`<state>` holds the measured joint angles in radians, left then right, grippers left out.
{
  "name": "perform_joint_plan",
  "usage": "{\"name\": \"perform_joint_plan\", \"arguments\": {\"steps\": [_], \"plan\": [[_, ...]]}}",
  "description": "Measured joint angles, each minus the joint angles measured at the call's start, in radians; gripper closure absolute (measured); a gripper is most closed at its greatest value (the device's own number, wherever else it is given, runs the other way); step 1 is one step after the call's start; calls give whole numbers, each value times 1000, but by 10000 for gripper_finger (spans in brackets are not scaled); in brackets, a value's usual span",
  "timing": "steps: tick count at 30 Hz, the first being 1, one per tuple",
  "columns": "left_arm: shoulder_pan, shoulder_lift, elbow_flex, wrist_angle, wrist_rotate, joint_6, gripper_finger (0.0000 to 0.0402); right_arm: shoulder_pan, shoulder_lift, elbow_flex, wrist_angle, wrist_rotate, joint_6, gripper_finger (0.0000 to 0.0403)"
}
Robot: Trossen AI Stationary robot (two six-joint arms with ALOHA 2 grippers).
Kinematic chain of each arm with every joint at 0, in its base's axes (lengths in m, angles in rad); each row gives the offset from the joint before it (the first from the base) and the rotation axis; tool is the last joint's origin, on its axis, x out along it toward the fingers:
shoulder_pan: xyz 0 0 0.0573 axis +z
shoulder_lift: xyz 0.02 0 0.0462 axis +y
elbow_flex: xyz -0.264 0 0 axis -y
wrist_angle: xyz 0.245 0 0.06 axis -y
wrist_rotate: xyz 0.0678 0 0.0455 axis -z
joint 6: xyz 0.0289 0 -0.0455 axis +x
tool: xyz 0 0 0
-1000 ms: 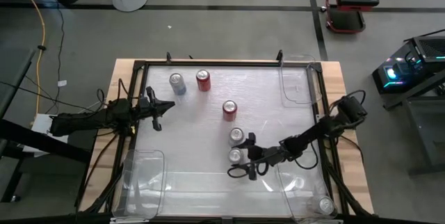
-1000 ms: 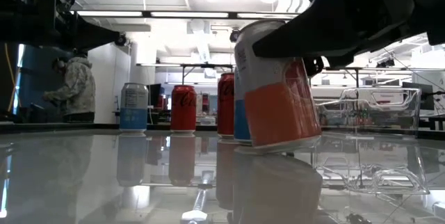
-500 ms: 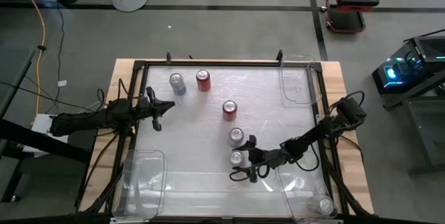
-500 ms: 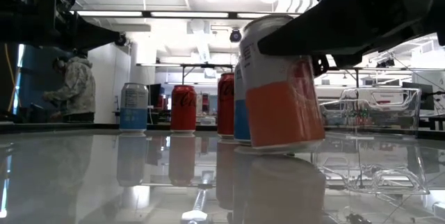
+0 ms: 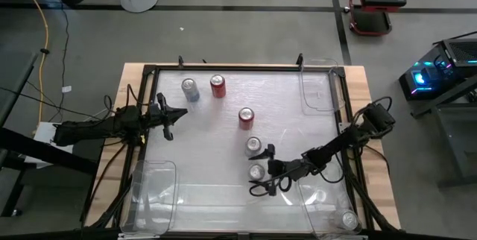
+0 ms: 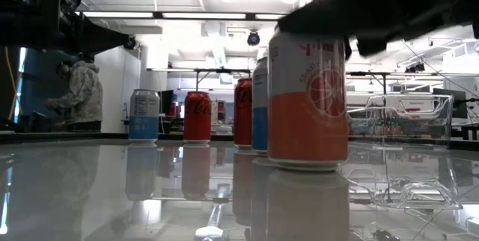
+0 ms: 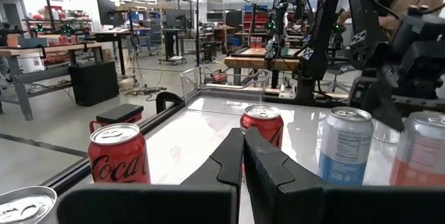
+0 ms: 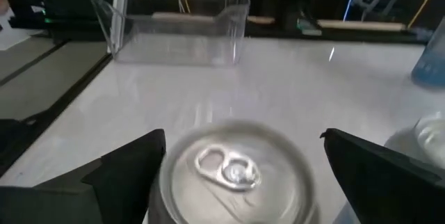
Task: Sort soda cans
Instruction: Put the orange-white soda can into the bottom right transparent bin
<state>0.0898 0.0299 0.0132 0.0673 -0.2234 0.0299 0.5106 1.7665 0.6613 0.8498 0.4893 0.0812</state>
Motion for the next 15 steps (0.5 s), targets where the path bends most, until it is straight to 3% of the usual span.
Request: {"name": "perform_joint_plan", "arguments": {"steps": [5, 11, 15], "plan": [[0, 0, 0, 0, 0, 0, 397, 0, -80, 43, -155, 2, -35, 18], [0, 0, 0, -2, -2, 0, 397, -22, -146, 315, -824, -41, 64, 18], [0, 0, 0, -9, -3, 0, 397, -66, -115, 519, -1148, -176, 146, 18]]}}
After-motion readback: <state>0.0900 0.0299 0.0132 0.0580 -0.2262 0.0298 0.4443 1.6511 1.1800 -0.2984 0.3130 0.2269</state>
